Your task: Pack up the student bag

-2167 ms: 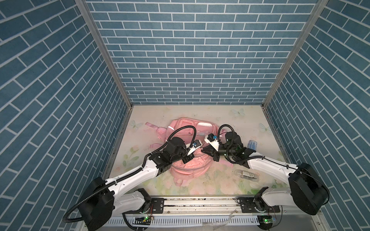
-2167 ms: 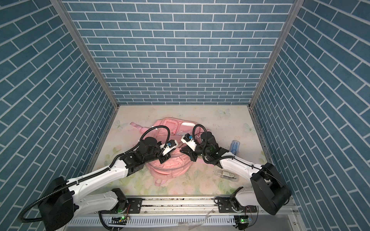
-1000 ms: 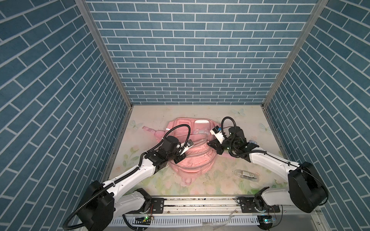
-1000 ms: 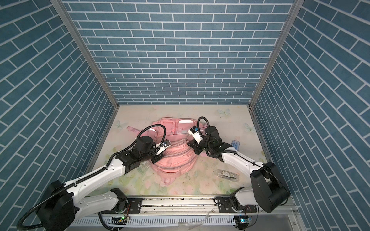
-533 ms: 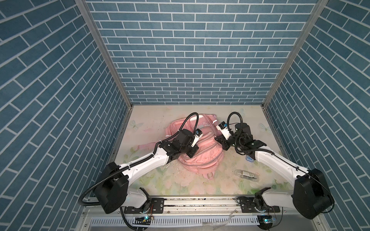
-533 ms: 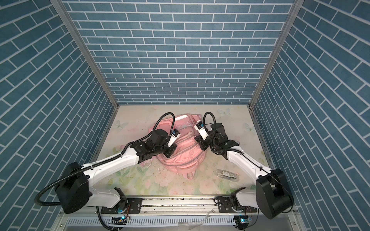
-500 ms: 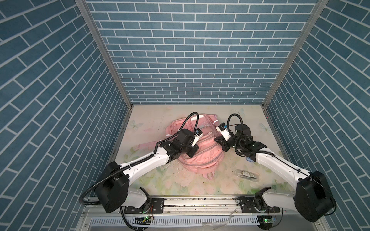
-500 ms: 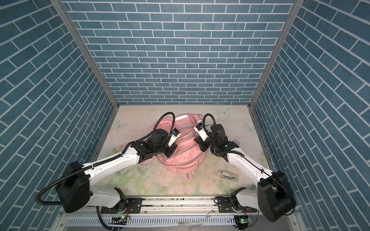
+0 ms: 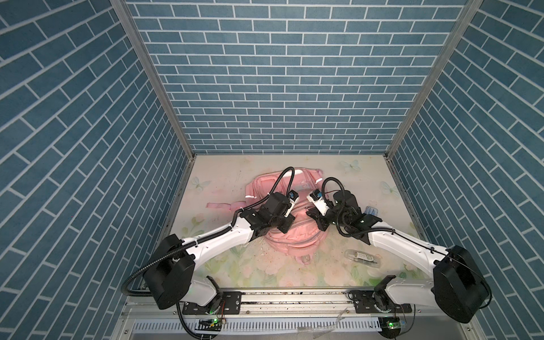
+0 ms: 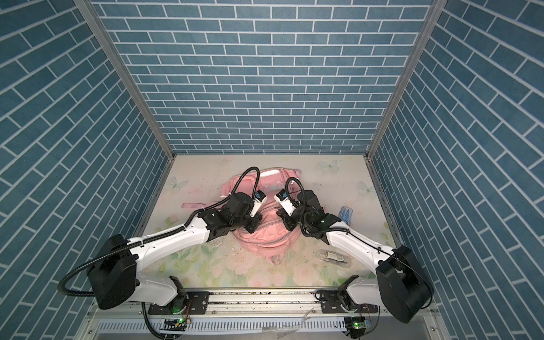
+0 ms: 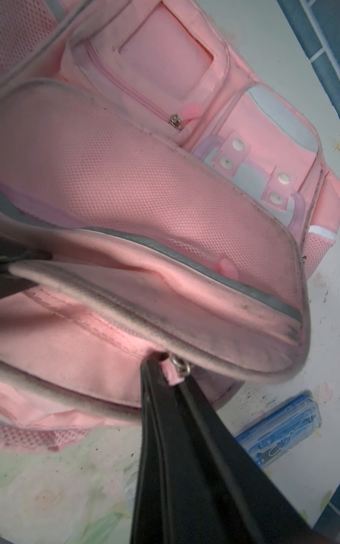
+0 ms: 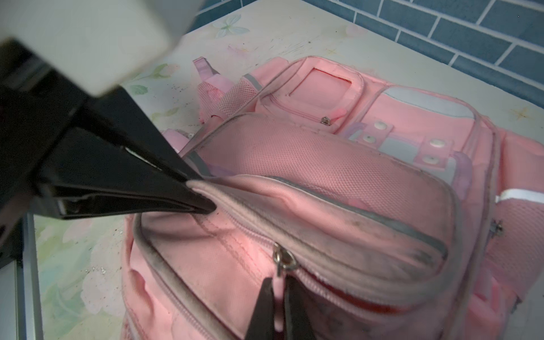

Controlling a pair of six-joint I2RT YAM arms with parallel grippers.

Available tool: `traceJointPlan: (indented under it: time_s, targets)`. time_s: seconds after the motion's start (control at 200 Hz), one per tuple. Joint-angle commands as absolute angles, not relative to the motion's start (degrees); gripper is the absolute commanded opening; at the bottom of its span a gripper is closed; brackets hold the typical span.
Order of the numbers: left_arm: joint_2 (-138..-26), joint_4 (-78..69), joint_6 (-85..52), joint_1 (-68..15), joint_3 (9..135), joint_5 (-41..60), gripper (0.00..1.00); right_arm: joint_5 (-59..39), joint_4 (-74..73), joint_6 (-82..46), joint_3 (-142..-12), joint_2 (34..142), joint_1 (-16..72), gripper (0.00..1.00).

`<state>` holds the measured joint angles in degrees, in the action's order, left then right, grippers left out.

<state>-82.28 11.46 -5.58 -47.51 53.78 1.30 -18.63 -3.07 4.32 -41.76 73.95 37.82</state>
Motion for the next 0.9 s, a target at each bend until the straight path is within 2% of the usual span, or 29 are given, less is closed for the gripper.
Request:
traceJointPlan:
  time_s: [0.0,0.065,0.125,0.16,0.255,0.535,0.655,0.725,0.775,0.835,0.895]
  targets:
    - [-80.9,4.9,-5.7,-49.7,57.7,3.8,0.0,-20.0,-6.2,2.5,-40.7,73.4,36.4,0.0]
    - [-79.4,7.3,-2.3,-49.5,57.2,1.3,0.18,-20.9,-7.2,2.0,-39.1,71.9,34.8,0.0]
    - [-77.6,8.9,1.6,-48.8,55.4,0.8,0.44,-21.3,-7.5,2.2,-38.0,70.5,33.9,0.0]
    - [-76.5,9.6,4.0,-48.4,53.9,1.2,0.51,-21.8,-7.7,2.6,-37.5,70.0,33.6,0.0]
    - [-74.5,12.3,9.8,-47.5,50.1,0.4,0.58,-22.8,-7.9,3.0,-37.2,69.5,33.5,0.0]
    - [-74.3,12.4,14.8,-45.9,44.1,-0.7,0.6,-24.1,-8.6,2.5,-38.6,71.1,33.5,0.0]
    - [-76.2,10.4,13.9,-44.2,43.7,-4.8,0.59,-24.3,-8.1,2.6,-39.3,71.7,33.5,0.0]
    - [-77.1,10.1,13.2,-43.0,44.1,-5.1,0.5,-23.9,-7.8,2.7,-39.5,71.9,33.4,0.0]
    - [-77.0,10.3,12.7,-42.9,44.5,-4.4,0.33,-22.8,-7.5,2.5,-39.9,72.2,33.5,0.0]
    - [-76.2,9.8,11.8,-42.9,44.7,-2.5,0.01,-20.6,-6.9,2.3,-40.3,72.7,33.5,0.0]
    - [-75.0,9.5,10.6,-43.4,44.9,0.1,0.0,-18.9,-6.2,2.3,-41.2,73.5,33.4,0.0]
